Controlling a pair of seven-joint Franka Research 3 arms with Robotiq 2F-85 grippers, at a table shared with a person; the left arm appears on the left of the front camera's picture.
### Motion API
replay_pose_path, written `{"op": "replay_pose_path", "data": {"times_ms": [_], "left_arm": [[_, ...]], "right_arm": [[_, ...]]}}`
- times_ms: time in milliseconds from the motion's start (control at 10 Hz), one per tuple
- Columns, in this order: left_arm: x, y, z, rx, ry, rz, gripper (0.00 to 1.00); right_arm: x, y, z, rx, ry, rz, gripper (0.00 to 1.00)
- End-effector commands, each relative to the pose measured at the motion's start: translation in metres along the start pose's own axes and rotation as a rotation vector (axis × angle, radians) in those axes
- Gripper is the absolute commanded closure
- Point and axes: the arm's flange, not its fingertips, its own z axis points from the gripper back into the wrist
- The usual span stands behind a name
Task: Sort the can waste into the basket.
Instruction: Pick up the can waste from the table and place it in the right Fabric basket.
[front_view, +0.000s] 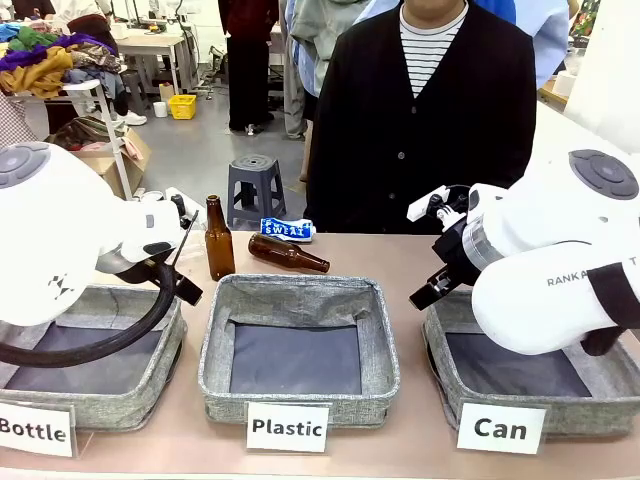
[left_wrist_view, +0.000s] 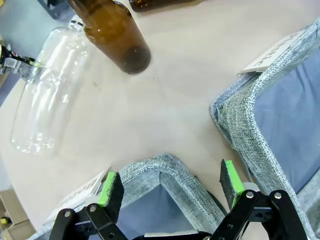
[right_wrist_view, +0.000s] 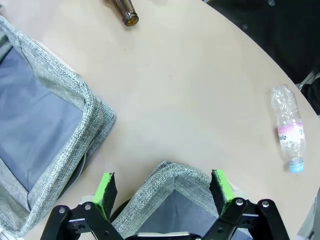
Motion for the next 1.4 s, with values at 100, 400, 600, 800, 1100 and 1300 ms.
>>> {"op": "replay_pose_path", "data": {"times_ms": [100, 400, 600, 800, 1100, 1300], "left_arm": [[0.0000, -0.0001, 0.0000, 0.000, 0.000, -0.001, 0.00], [0.0000, -0.0001, 0.0000, 0.000, 0.000, -0.001, 0.00], [0.0000, -0.0001, 0.0000, 0.000, 0.000, -0.001, 0.00], [0.0000, -0.0001, 0.0000, 0.000, 0.000, -0.001, 0.00], [0.0000, -0.0001, 0.0000, 0.000, 0.000, -0.001, 0.00], [0.0000, -0.0001, 0.0000, 0.000, 0.000, -0.001, 0.00]], "right_arm": [[0.0000, -0.0001, 0.0000, 0.000, 0.000, 0.000, 0.00], [0.0000, -0.0001, 0.0000, 0.000, 0.000, 0.000, 0.00], [0.0000, -0.0001, 0.0000, 0.000, 0.000, 0.000, 0.00], [0.0000, -0.0001, 0.0000, 0.000, 0.000, 0.000, 0.00], [0.0000, -0.0001, 0.0000, 0.000, 0.000, 0.000, 0.00], [0.0000, -0.0001, 0.0000, 0.000, 0.000, 0.000, 0.00]]}}
